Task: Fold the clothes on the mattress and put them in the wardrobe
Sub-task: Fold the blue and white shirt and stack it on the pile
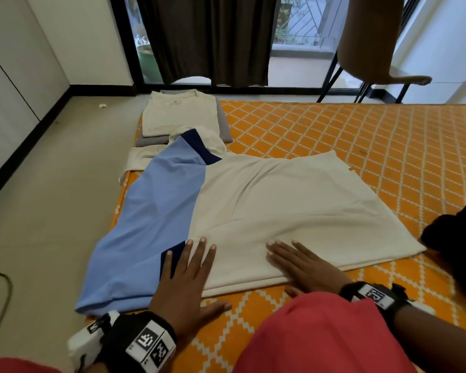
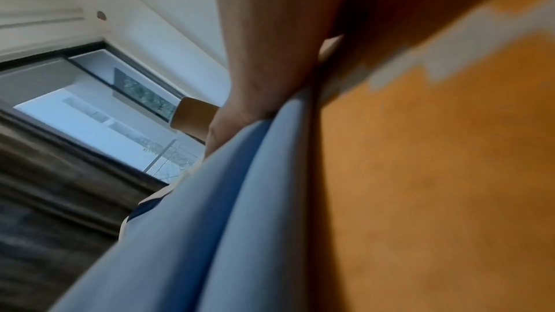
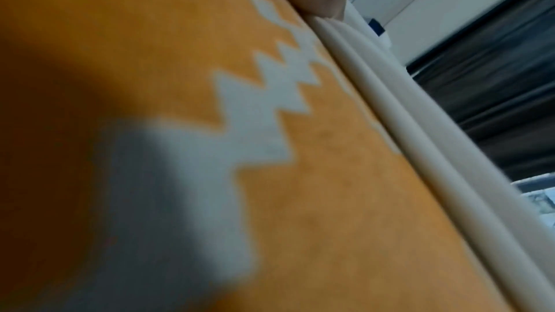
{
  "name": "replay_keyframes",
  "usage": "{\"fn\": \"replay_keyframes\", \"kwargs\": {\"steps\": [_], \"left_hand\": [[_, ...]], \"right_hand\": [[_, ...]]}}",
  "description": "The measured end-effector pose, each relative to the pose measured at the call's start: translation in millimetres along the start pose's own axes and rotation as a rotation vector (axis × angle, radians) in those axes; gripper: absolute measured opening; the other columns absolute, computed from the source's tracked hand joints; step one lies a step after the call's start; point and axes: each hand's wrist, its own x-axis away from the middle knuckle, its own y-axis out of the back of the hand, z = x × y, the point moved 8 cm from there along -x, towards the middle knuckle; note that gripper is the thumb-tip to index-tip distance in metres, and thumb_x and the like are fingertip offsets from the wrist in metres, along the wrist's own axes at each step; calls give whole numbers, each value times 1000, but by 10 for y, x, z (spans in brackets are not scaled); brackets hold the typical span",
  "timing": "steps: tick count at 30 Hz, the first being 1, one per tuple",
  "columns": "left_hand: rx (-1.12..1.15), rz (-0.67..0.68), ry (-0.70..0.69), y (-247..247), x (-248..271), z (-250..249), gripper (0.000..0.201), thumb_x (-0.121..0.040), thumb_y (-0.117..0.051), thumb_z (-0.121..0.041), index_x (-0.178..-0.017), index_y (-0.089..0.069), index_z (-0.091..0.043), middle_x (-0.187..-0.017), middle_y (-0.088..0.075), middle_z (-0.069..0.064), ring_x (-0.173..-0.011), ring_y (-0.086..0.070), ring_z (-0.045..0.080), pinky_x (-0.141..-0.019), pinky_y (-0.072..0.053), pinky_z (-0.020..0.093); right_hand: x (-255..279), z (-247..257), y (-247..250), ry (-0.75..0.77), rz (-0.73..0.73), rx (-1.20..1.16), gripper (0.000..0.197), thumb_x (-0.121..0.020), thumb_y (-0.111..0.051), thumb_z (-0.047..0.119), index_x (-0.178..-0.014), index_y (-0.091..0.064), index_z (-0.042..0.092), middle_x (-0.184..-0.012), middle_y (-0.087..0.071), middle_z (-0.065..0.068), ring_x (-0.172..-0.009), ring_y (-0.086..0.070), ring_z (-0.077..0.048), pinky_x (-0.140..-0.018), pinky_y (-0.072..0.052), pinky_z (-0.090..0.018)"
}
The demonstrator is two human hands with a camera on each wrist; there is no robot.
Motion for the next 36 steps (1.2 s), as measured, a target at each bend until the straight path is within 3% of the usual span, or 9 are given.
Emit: {"fn": "replay_keyframes", "kwargs": {"steps": [9,14,18,20,23,25,27,31,36], "left_hand": [[30,-70,3,-21,20,10,99,-82,-28,-87,-155,-22,-20,-161,-20,4,-147,-17,25,-108,-16,55],[35,-78,-14,-26,15,2,99,-82,-28,-87,-155,-22,-20,-161,-21,4,-147,-18,25,-107,-16,54],[47,-65,-25,-35,16,9,99,-82,-27,-87,-154,-27,-20,-160,-26,5,-145,-20,25,-107,-17,53],[60,-65,-48,-38,11,15,98,-81,-27,-87,-153,-28,-20,-159,-28,5,-145,-21,25,-109,-13,50],[84,-88,-58,-7,6,19,97,-82,-27,-87,-153,-28,-22,-159,-29,5,-144,-20,24,-111,-8,46],[75,-87,-63,-14,5,1,98,-81,-27,-88,-153,-28,-22,-159,-28,7,-144,-21,27,-110,-10,49],[62,-73,-64,-30,2,-10,99,-79,-27,-89,-153,-29,-22,-158,-29,8,-144,-23,29,-108,-15,54],[55,-70,-55,-37,4,-16,99,-79,-28,-89,-153,-29,-22,-160,-26,8,-145,-23,30,-107,-16,57],[26,-68,-61,-31,14,-31,96,-81,-28,-88,-154,-26,-25,-161,-21,9,-147,-19,32,-108,-15,58]], "right_hand": [[593,-672,52,-254,-1,-188,77,-98,-30,60,-154,-18,9,-163,-13,-6,-150,-13,-23,-119,-16,-41],[1140,-1178,9,-517,89,-176,85,-93,-22,73,-156,-8,17,-164,-4,1,-151,-6,-16,-120,-1,-27],[1488,-1487,-85,-695,143,-189,95,-83,-18,82,-155,-2,22,-162,6,5,-150,3,-10,-120,-3,-29],[1500,-1544,-24,-726,130,-245,96,-82,-20,82,-155,-12,20,-162,-3,4,-149,-8,-14,-119,-13,-35],[1390,-1756,299,-771,1,-273,70,-90,-29,61,-144,-41,18,-145,-46,-9,-128,-47,-33,-103,-39,-50],[1271,-1964,480,-760,-96,-175,43,-94,-49,29,-136,-45,23,-131,-56,-16,-109,-55,-42,-87,-48,-56],[1104,-2102,454,-702,-80,-129,51,-86,-66,4,-132,-53,21,-130,-57,-16,-108,-56,-44,-83,-49,-57],[824,-2215,300,-568,105,-114,37,-84,-74,11,-118,-68,25,-130,-60,1,-119,-51,-35,-91,-43,-51],[776,-2410,339,-623,103,-155,23,-84,-70,2,-96,-70,22,-109,-66,-6,-110,-53,-39,-86,-47,-51]]}}
